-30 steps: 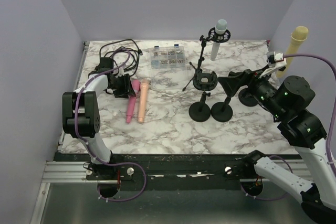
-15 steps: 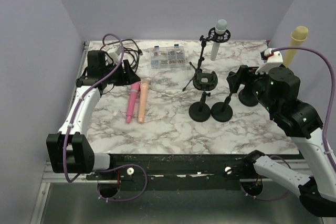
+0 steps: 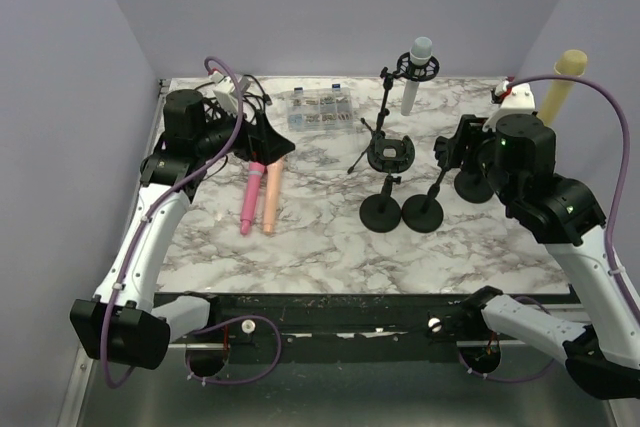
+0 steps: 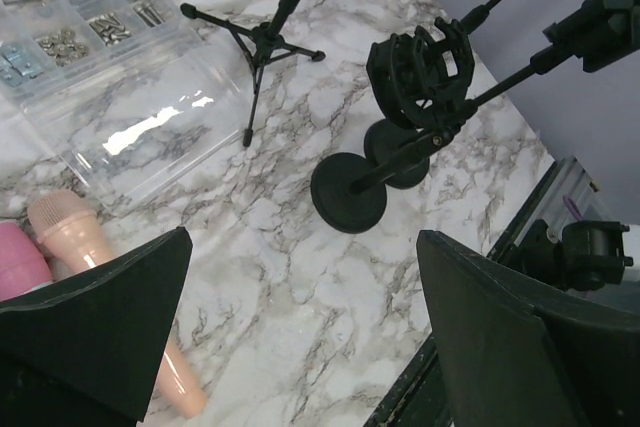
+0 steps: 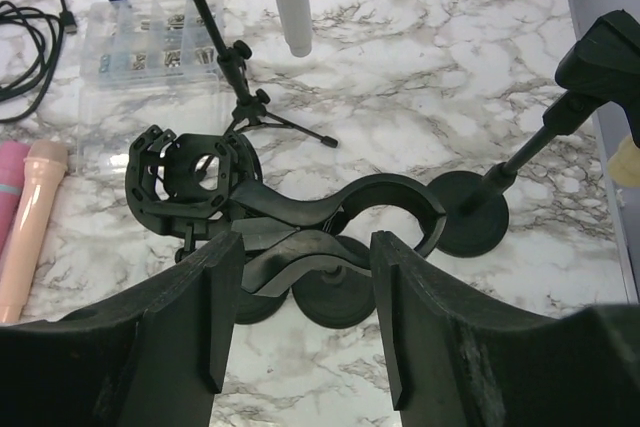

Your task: Remove the microphone from the stand

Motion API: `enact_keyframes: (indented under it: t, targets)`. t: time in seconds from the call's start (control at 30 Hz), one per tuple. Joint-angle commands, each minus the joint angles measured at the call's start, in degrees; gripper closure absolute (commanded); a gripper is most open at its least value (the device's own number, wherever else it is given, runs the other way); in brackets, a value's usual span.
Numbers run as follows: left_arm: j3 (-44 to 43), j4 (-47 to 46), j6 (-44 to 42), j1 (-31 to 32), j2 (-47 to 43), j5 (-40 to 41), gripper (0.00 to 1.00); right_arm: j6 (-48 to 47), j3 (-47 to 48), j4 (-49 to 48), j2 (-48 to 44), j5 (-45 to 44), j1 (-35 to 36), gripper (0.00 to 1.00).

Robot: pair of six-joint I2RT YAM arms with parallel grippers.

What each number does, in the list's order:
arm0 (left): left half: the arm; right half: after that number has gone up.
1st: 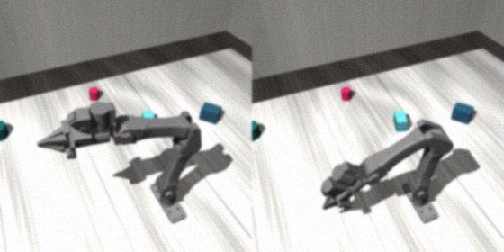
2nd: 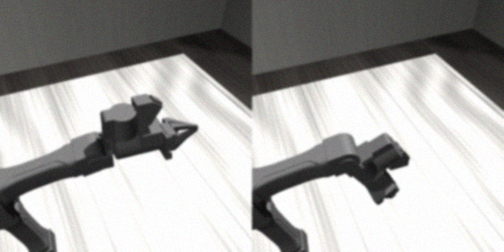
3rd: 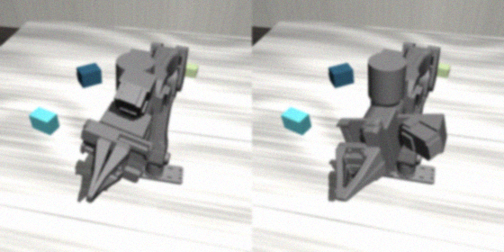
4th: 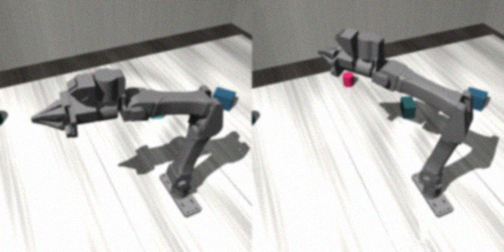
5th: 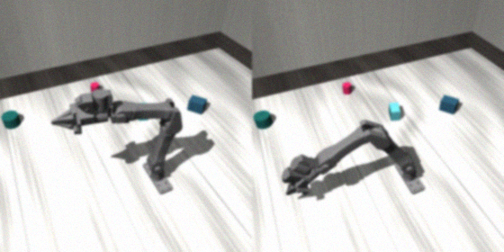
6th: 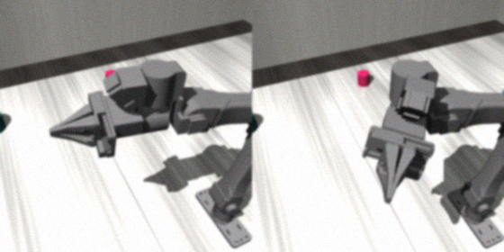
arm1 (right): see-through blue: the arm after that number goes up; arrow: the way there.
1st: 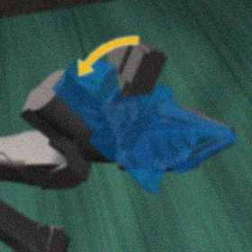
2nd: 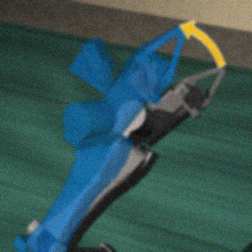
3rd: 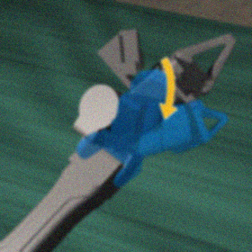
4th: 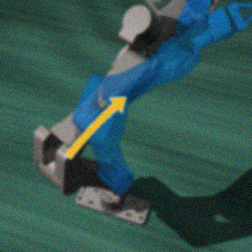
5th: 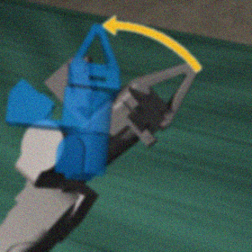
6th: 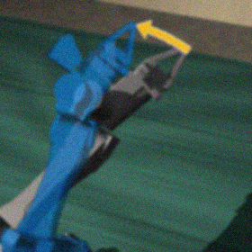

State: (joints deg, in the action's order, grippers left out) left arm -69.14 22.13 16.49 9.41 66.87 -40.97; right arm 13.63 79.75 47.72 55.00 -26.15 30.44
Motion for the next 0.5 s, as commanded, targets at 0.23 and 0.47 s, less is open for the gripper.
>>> enact_keyframes:
  t: [0.23, 0.47]
  targets:
    - [4.3, -2.2, -2.3, 2.2, -9.0, -0.7, 0.02, 2.0, 1.7, 2.6, 4.6, -2.5, 0.3, 0.46]
    - [4.3, -2.3, -1.5, 2.2, -9.3, -1.5, 0.01, 5.6, 0.9, 8.3, 6.6, -6.5, 0.3, 0.51]
